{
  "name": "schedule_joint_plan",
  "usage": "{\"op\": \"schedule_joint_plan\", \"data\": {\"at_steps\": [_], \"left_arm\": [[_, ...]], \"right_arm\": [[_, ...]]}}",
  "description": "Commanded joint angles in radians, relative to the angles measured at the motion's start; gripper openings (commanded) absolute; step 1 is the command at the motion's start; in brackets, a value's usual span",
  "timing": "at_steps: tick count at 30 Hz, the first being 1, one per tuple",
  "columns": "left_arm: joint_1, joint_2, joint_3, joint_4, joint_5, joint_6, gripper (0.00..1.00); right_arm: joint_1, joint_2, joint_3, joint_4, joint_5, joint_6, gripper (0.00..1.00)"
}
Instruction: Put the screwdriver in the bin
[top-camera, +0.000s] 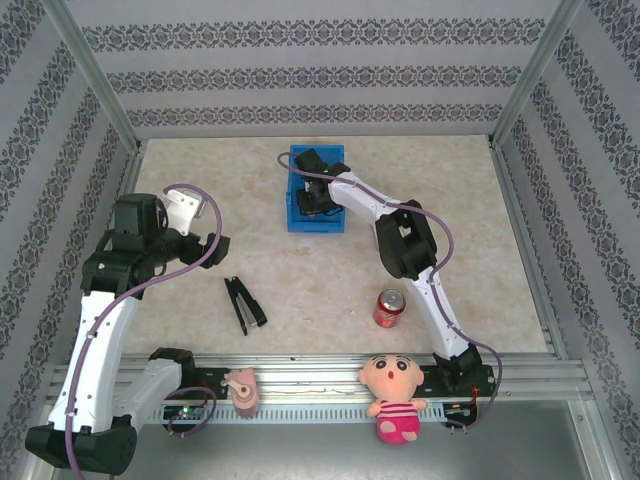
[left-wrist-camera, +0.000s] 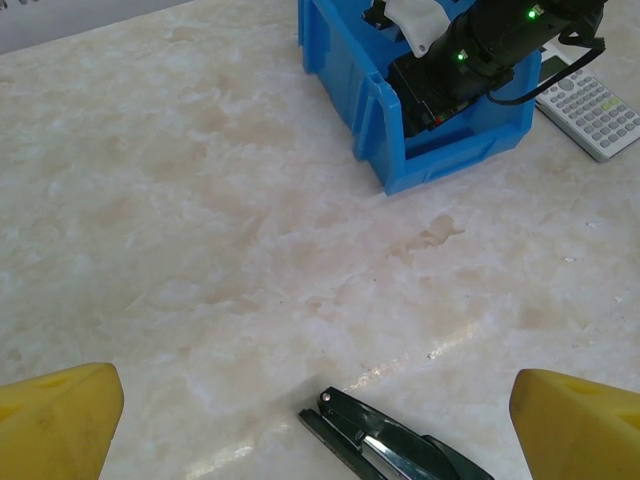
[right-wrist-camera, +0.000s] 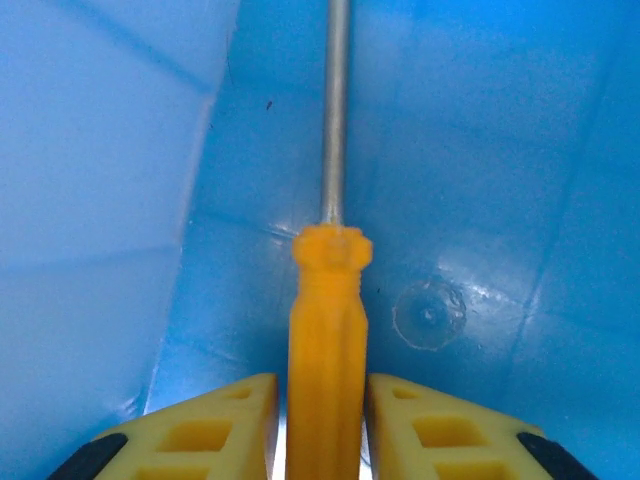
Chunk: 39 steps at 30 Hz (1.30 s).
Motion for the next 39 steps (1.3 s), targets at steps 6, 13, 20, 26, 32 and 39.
{"op": "schedule_joint_plan", "data": {"at_steps": [6, 13, 20, 26, 32, 39], "left_arm": [[-0.009, -0.013, -0.009, -0.018, 0.005, -0.012, 0.99], [-0.009, -0.009, -0.006, -0.023, -0.014, 0.005, 0.99], [-0.009, -0.007, -0.009, -0.017, -0.025, -0.001, 0.99], [-0.009, 0.005, -0.011, -0.014, -0.062, -0.001, 0.99], [-0.009, 0.028, -0.004, -0.011, -0.112, -0.018, 0.99], [-0.009, 0.050, -0.035, 0.046, -0.174, -0.079, 0.99]], "right_arm": [[-0.007, -0.051, 0.022, -0.044, 0.031, -0.038, 0.39], [-0.007, -0.157, 0.032, -0.050, 0.049, -0.056, 0.42], [-0.006, -0.293, 0.013, -0.057, 0.049, -0.079, 0.43], [0.001, -0.519, -0.135, 0.005, 0.044, -0.105, 0.44], [0.003, -0.804, -0.397, 0.101, 0.074, -0.146, 0.46], [-0.007, -1.156, -0.768, 0.268, 0.173, -0.161, 0.54]]}}
